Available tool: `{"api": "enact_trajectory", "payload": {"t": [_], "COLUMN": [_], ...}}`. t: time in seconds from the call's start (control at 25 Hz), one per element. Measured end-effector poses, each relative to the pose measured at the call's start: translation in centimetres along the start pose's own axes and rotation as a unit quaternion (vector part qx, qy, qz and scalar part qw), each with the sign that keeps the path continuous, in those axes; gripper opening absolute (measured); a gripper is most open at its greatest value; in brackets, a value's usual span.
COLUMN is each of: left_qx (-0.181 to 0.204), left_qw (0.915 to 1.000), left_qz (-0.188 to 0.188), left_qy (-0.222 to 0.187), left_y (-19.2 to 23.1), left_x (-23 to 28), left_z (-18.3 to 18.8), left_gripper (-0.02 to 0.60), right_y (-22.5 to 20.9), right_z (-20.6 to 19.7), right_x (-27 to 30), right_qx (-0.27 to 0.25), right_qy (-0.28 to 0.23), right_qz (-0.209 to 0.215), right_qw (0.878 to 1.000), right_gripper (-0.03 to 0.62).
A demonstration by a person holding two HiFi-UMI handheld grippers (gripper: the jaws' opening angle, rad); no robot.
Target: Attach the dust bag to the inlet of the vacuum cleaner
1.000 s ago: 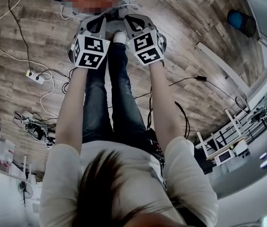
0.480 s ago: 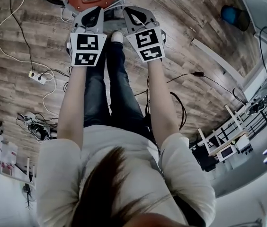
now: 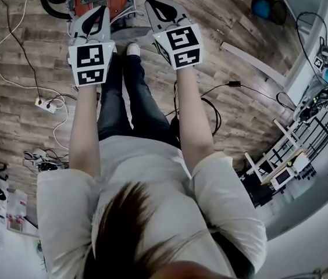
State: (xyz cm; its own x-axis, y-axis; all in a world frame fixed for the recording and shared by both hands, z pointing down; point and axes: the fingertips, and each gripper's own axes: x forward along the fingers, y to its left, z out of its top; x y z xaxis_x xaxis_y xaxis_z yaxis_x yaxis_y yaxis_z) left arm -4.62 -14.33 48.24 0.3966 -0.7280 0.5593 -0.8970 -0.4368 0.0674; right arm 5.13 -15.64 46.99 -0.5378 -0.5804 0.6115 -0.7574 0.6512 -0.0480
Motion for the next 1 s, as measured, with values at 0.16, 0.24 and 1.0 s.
{"api": "enact_trajectory", "payload": {"t": [0.16,0.24,1.0], "left_qx": [-0.006,-0.010,0.027], "left_qw": [0.9998,0.9994,0.9912], "left_qz": [0.008,0.012,0.028], "left_qy": [-0.018,-0.030,-0.127], "left_y": [0.1,0.1,-2.2], "left_x": [-1.1,-1.9,-12.9], "left_z": [2.7,4.1,14.7], "left_gripper": [0.017,0.017,0.017], "right_y": [-0.2,-0.1,2.6], "right_z": [2.7,4.1,12.9], "right_x": [-2.5,-3.6,-15.7], "right_qx": [0.009,-0.001,-0.003], "right_qy": [-0.023,-0.030,-0.128], "right_qz": [-0.007,-0.010,-0.041], "right_qw": [1.000,0.999,0.991], "right_gripper": [0.002,0.002,0.002]}}
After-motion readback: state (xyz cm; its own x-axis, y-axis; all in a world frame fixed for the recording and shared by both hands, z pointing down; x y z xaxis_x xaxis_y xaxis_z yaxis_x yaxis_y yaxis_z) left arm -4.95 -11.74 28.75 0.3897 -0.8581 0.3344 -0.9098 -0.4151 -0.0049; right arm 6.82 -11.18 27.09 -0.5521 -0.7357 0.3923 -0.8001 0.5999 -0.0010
